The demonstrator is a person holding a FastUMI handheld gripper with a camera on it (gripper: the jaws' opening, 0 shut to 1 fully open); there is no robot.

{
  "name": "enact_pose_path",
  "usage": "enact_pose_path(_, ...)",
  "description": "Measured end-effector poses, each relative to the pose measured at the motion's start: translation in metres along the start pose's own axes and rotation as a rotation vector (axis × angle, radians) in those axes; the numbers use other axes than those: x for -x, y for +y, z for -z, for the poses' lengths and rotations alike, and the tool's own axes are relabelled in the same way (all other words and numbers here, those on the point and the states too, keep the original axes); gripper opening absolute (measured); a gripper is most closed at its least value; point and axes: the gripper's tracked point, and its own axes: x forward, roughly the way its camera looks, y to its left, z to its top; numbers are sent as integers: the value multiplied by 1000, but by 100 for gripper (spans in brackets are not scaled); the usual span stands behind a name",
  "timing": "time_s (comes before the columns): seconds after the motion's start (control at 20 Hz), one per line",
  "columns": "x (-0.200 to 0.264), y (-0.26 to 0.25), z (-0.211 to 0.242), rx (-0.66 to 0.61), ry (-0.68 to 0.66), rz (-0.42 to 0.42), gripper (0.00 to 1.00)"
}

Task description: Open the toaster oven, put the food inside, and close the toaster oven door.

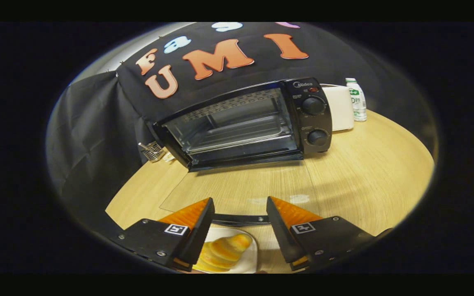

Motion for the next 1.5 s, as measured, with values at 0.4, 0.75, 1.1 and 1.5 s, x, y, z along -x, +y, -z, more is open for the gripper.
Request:
enact_pose_path(0.4, 40, 18, 15, 1, 16, -6, 82)
enact_pose_path(0.75, 80, 43, 61, 26, 69, 44, 89)
enact_pose_path(1.1, 101, 65, 100, 11, 133, 128, 89)
enact_pose_path(1.5, 87, 60, 124, -34, 214, 288, 89)
